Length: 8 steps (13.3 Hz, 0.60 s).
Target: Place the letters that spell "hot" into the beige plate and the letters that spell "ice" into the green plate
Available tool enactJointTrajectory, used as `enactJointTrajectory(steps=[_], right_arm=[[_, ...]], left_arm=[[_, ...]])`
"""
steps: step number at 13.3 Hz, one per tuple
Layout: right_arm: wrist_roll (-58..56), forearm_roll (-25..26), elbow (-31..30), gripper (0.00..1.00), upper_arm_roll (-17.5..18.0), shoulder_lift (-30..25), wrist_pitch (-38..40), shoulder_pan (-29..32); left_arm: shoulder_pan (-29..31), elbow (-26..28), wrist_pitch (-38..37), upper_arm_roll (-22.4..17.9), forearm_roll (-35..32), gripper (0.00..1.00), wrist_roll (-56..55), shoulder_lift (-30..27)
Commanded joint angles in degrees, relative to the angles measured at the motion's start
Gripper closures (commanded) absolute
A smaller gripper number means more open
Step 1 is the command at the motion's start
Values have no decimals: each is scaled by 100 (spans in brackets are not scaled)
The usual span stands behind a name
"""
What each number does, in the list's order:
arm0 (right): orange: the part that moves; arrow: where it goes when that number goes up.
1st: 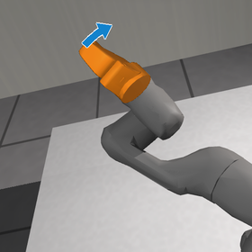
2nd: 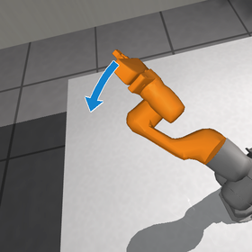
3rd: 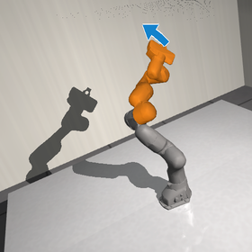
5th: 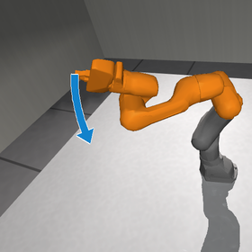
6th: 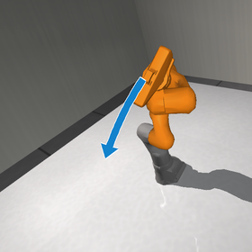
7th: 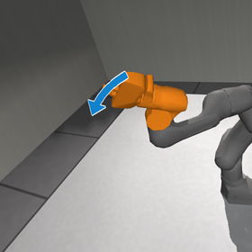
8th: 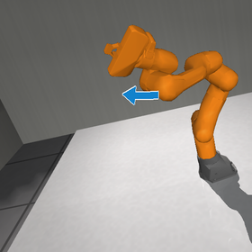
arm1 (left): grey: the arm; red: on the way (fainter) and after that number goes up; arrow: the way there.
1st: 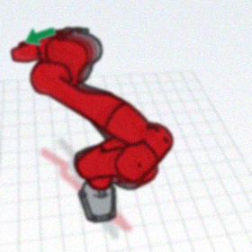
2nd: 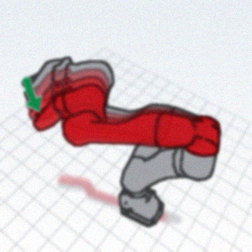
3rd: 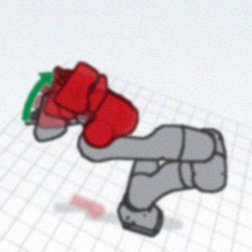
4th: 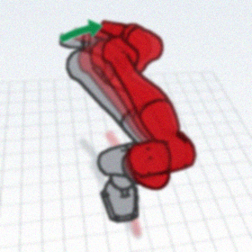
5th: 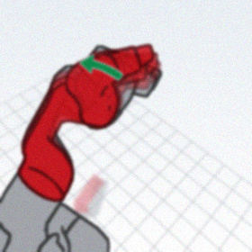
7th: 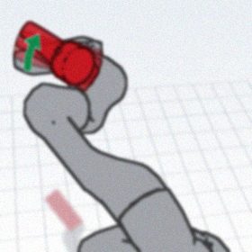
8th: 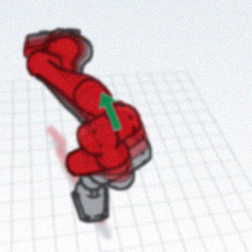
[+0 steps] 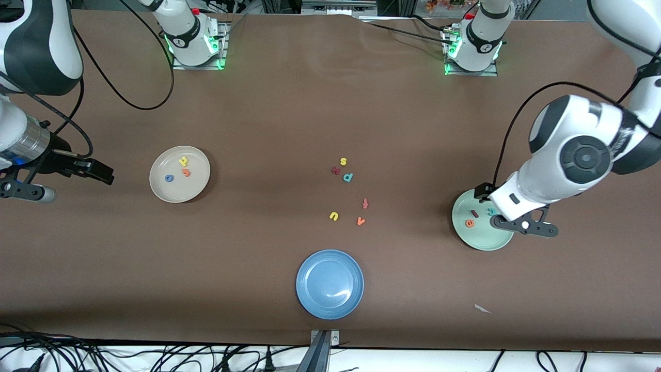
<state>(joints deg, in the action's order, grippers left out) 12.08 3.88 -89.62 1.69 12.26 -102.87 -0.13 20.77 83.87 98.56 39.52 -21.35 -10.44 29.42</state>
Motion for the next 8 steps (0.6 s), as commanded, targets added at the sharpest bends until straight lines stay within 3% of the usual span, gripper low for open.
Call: enactJointTrajectory(steps=[1, 6, 8], right_arm=[[-57, 34, -65, 0, 77, -92, 47, 92], [13, -10, -56, 0, 86, -92, 47, 92], [22, -10, -30, 0, 86, -101, 30, 92]], left_arm=[[-46, -266, -346, -67, 349, 0, 645, -303], [-573, -170, -609, -1462, 1535, 0, 2104, -1480], [-1089, -100, -899, -2103, 1660, 0, 2230, -1929]])
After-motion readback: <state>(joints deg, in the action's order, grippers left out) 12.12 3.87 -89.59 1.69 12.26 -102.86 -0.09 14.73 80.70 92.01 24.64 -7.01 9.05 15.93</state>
